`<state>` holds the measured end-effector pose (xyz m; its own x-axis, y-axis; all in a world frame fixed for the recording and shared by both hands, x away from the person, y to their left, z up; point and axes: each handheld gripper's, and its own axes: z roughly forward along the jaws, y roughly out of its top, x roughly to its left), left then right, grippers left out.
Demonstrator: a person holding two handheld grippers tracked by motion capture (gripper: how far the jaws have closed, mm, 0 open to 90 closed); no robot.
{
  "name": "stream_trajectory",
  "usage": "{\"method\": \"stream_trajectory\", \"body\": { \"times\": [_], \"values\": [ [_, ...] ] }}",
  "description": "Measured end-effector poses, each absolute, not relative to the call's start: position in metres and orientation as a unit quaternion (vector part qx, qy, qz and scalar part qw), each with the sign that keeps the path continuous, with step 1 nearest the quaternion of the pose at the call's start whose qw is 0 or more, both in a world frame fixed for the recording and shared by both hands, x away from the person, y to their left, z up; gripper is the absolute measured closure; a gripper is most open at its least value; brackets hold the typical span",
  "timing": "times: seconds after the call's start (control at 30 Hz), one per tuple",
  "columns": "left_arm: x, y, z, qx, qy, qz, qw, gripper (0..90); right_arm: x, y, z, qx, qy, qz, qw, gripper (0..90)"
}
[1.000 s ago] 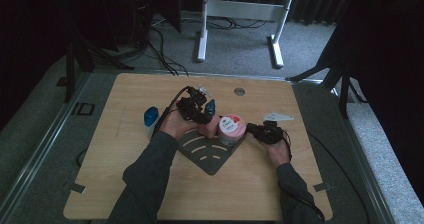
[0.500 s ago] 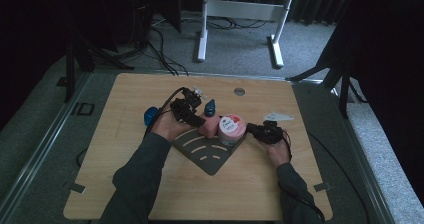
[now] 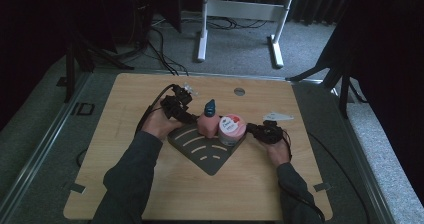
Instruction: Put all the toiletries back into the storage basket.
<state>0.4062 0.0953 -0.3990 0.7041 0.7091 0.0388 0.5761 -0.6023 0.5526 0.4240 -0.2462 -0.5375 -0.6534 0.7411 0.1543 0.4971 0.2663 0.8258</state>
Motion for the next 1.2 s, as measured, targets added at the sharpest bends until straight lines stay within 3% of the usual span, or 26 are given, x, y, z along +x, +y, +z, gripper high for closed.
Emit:
{"method": "stream_trajectory", "body": {
  "times": [1.2],
  "values": [
    [0.414,0.152,-0.386,0.861,0.425,0.153,0.233,41.4,0.424,-0.246,-0.537,0.394,0.786,0.458,0.133,78.1]
  ]
}}
